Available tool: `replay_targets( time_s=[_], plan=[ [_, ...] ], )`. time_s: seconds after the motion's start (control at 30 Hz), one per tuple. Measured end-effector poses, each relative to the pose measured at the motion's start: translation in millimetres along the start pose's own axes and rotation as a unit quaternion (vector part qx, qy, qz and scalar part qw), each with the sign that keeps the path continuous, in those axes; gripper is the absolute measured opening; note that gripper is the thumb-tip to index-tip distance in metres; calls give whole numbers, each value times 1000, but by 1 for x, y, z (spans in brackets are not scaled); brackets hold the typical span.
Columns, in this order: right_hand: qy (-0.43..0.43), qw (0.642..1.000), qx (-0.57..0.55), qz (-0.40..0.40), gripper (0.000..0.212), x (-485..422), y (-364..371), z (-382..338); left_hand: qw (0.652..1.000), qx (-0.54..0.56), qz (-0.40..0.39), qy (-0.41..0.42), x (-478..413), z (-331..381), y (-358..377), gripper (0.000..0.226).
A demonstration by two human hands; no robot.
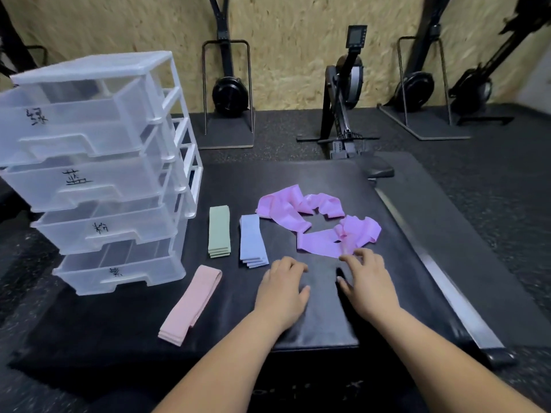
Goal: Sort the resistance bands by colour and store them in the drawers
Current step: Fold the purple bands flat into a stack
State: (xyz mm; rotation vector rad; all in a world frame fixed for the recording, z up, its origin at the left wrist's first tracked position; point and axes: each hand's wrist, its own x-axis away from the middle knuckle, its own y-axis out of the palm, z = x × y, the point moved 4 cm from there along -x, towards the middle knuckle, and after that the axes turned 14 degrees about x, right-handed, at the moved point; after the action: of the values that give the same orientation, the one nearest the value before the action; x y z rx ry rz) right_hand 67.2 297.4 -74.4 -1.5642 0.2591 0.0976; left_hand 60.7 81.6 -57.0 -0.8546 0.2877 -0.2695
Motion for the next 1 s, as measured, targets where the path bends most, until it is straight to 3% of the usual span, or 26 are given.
replay_targets(
  time_s=[0.23,0.5,0.6,0.67,0.73,0.9,1.0],
  plan=[
    [-2,999,28,33,59,-8,20,6,999,-24,11,29,-11,-1,29,43],
    [-12,994,-86,73,8,0,9,6,997,-20,68,39,-5,-13,39,37],
    [46,983,-169,47,15,-3,9,13,996,-24,69,42,-5,-14,39,37],
    [71,973,-219,32,32,-3,11,17,996,-23,71,42,-4,-15,39,36],
    [62,977,-200,24,44,-5,11,16,996,-22,72,42,-4,-14,39,37],
    [120,983,-137,-6,43,-17,16,7,996,-22,72,41,-3,-13,39,38],
    [140,984,-113,19,28,-17,17,-2,996,-17,80,41,-3,-13,38,36]
  ],
)
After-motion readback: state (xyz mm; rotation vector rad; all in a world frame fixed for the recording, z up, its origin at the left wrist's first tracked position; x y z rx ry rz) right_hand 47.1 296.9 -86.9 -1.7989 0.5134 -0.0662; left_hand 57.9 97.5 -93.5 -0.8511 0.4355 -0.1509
